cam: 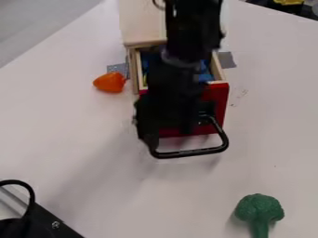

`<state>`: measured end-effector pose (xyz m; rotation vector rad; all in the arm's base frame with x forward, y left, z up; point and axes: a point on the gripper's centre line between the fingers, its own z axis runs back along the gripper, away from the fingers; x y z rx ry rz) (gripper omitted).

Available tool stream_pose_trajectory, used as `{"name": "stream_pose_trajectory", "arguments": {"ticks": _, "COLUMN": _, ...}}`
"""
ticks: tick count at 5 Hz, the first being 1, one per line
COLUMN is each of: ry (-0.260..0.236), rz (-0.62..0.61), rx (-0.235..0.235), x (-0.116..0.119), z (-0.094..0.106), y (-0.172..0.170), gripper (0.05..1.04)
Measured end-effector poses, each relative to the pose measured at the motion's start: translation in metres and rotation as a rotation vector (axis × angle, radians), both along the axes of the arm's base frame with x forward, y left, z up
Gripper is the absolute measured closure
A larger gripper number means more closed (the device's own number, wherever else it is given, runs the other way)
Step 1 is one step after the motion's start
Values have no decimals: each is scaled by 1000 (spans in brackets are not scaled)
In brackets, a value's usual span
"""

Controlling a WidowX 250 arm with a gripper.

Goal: Opened the drawer.

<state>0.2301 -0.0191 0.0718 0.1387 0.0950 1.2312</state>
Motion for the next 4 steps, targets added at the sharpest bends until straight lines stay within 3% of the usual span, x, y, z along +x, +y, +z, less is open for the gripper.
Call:
{"name": "stream_pose_trajectory", "arguments": {"ticks": 1, "ry": -27, "rz": -6, "rx": -39, "x": 4, "z": 28, "y": 2, "gripper": 98}}
{"name": "stream_pose_trajectory", "arguments": {"ticks": 2, "ry": -49, "rz": -163, "rx": -32, "x": -3, "z": 50, "y": 2, "gripper": 98}}
{"name": "stream_pose_trajectory", "arguments": {"ticks": 3, "ry": -66, "rz": -408, "rx": -9, "x": -16, "z": 62, "y": -7, "gripper": 98}}
{"name": "stream_pose_trajectory", "arguments": {"ticks": 4, "ry": -44, "rz": -605, "rx": 49, "x": -30, "z": 56, "y": -15, "gripper": 98}}
